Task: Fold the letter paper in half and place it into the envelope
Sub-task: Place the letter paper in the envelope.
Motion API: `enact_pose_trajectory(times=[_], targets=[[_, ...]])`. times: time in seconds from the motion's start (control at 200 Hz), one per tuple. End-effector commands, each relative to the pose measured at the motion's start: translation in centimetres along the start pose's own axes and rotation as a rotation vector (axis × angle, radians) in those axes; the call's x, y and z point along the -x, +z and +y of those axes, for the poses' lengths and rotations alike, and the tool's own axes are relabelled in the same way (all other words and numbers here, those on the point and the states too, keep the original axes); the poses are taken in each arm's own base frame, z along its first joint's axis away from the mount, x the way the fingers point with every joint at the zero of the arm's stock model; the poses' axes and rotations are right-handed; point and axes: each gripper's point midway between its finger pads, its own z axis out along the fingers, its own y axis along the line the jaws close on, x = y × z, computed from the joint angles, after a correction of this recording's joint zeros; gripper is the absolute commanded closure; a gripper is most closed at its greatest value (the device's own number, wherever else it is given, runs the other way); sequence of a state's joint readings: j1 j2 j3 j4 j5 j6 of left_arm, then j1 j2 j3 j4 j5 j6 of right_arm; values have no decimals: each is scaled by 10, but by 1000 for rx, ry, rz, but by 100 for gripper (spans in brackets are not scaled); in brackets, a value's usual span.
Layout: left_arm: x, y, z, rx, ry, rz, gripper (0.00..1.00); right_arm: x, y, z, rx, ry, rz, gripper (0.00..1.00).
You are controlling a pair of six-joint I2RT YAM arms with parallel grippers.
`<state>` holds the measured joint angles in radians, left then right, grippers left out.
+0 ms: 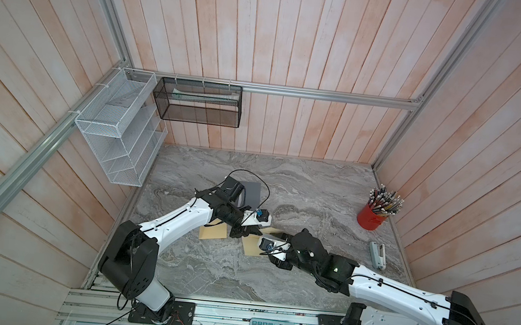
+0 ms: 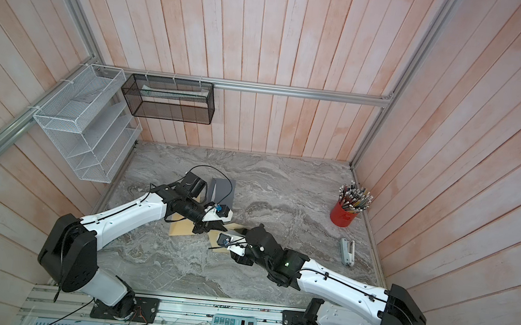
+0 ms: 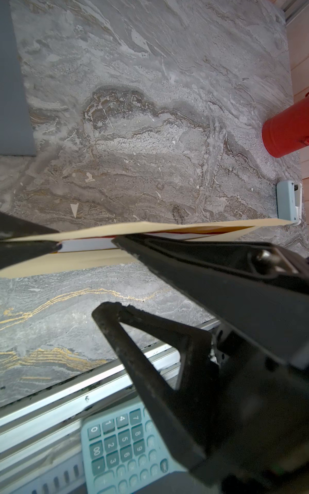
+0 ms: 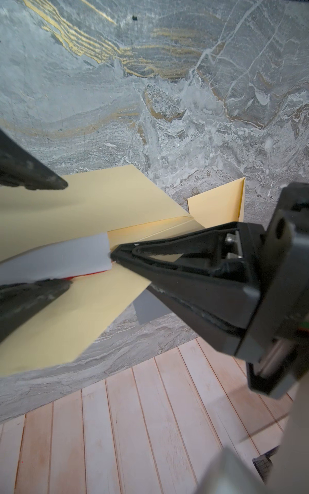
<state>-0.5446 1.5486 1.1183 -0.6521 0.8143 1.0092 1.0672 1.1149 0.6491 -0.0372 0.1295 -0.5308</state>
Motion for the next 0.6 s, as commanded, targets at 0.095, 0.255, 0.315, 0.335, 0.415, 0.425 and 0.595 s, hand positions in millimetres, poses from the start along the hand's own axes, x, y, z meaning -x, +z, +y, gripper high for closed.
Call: enact_pose_trajectory(times=[0.095, 0.255, 0.315, 0.335, 0.415, 0.425, 0.595], targets=[[10, 0, -2, -24, 8, -29, 100, -6, 7, 6, 16, 16, 8, 45], [11, 0, -3, -27, 7, -32, 100, -7, 10, 8, 16, 31, 5, 45], [12, -1, -3, -28, 8, -33, 100, -7, 12, 8, 19, 35, 4, 45], [12, -1, -3, -27, 10, -34, 100, -6, 12, 9, 21, 35, 2, 45], [12, -1, -3, -28, 9, -35, 100, -8, 16, 12, 36, 40, 9, 45], [13, -2, -3, -27, 11, -35, 100, -8, 16, 12, 37, 41, 12, 45], [12, -1, -3, -27, 11, -35, 100, -12, 20, 17, 62, 55, 35, 45]])
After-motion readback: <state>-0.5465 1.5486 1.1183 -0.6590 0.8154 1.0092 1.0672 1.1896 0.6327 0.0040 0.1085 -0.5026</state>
